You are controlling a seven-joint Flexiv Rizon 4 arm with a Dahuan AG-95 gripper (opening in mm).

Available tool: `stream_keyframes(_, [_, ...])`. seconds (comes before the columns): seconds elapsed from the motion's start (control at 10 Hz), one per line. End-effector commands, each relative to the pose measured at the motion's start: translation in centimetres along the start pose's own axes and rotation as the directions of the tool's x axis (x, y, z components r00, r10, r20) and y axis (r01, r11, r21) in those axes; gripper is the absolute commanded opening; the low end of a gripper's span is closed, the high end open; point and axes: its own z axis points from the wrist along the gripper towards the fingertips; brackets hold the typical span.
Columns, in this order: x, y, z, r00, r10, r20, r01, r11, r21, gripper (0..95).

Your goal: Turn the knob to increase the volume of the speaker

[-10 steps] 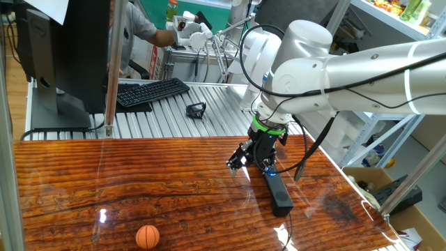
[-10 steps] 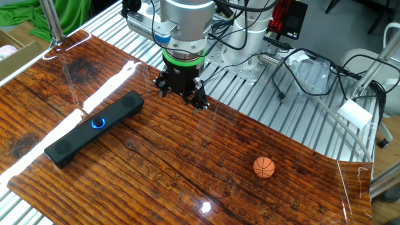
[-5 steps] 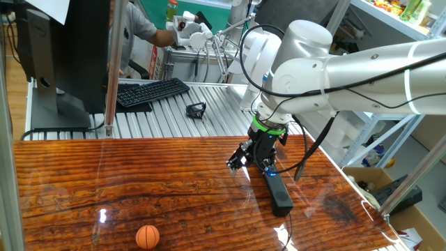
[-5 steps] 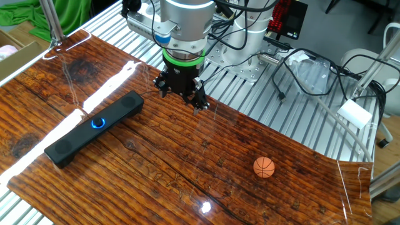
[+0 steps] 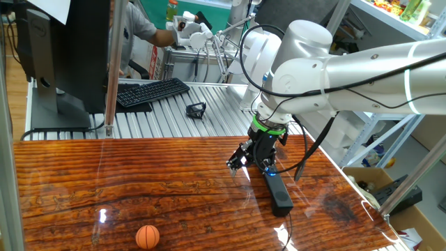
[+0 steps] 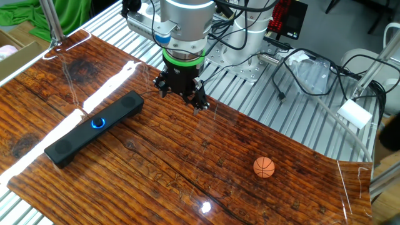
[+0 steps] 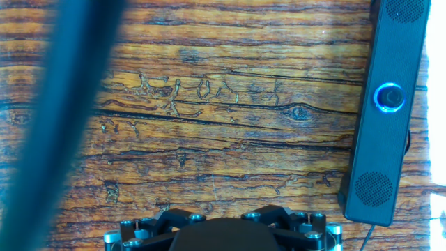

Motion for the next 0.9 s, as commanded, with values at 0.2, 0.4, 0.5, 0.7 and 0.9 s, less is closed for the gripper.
stream_keyframes(0.2, [0.05, 0.02, 0.04, 0.999, 0.004, 0.032, -0.007, 0.997, 0.075, 0.0])
stream_keyframes(0.4, [0.18, 0.08, 0.20, 0.999, 0.005, 0.033, -0.008, 0.997, 0.075, 0.0])
stream_keyframes(0.5, [0.23, 0.10, 0.27, 0.999, 0.006, 0.033, -0.008, 0.997, 0.075, 0.0])
stream_keyframes(0.7, [0.40, 0.18, 0.49, 0.999, 0.007, 0.034, -0.010, 0.997, 0.073, 0.0])
stream_keyframes(0.9, [0.53, 0.20, 0.59, 0.999, 0.008, 0.035, -0.010, 0.997, 0.073, 0.0])
